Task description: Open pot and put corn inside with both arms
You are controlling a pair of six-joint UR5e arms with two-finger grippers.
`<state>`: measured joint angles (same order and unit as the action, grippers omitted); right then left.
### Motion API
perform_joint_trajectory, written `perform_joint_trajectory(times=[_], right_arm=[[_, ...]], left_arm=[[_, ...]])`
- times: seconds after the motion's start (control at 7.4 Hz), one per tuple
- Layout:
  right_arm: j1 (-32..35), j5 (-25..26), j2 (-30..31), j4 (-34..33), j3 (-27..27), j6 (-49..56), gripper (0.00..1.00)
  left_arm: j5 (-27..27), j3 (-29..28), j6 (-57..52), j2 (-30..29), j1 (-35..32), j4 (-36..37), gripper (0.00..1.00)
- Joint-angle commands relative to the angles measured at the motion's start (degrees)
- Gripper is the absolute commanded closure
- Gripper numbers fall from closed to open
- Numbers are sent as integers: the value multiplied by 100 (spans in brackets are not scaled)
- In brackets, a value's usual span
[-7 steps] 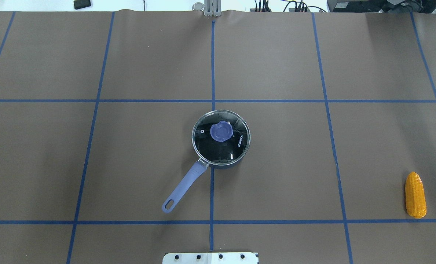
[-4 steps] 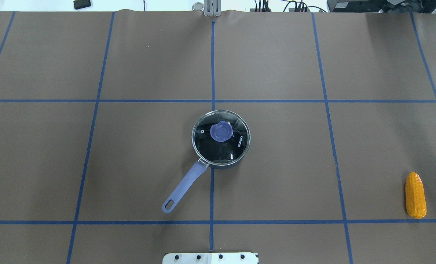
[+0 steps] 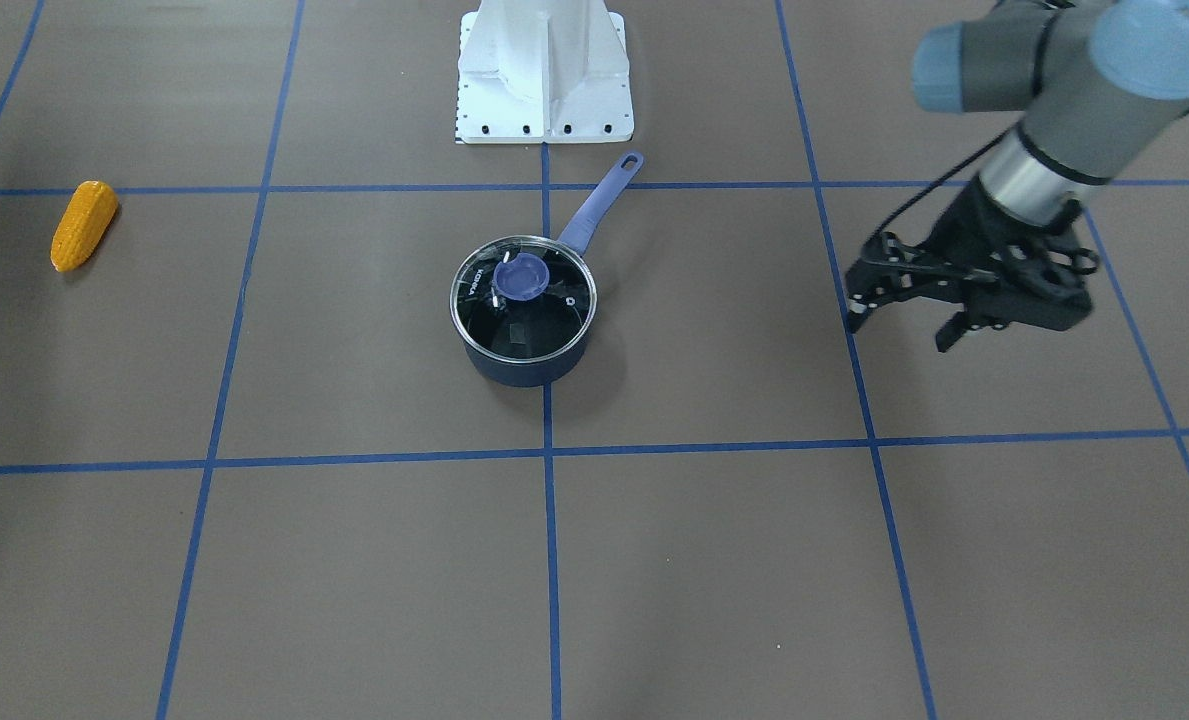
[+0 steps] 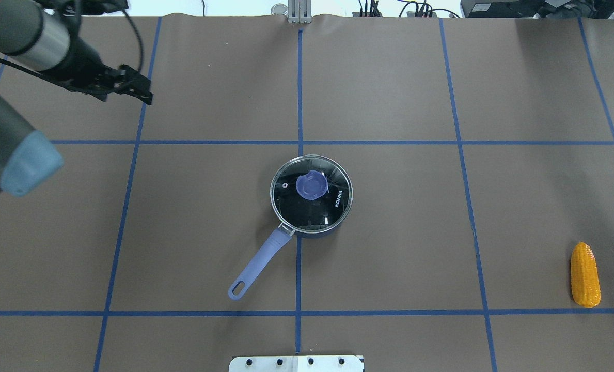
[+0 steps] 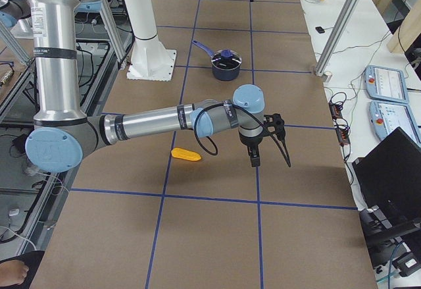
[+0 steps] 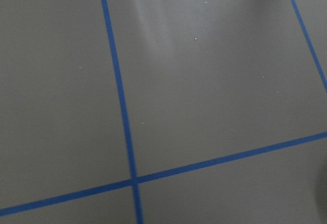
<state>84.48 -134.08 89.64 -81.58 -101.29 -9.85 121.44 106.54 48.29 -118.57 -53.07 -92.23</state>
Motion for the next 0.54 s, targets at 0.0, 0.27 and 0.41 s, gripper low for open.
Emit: perform_joint_trajectory(times=[0.0,0.27,0.41], right_arm=[[-20,-4,44,2,4,-8,0],[-20,-4,53,2,4,-8,0],[-20,-4,53,2,4,-8,0]], left_arm=[[-803,-10,1273,-1103,1250,925,1],[-1426,-647,2145,-1989,2139,1039,1],[-1595,-1331,2489,-2569,2300,1058,1]])
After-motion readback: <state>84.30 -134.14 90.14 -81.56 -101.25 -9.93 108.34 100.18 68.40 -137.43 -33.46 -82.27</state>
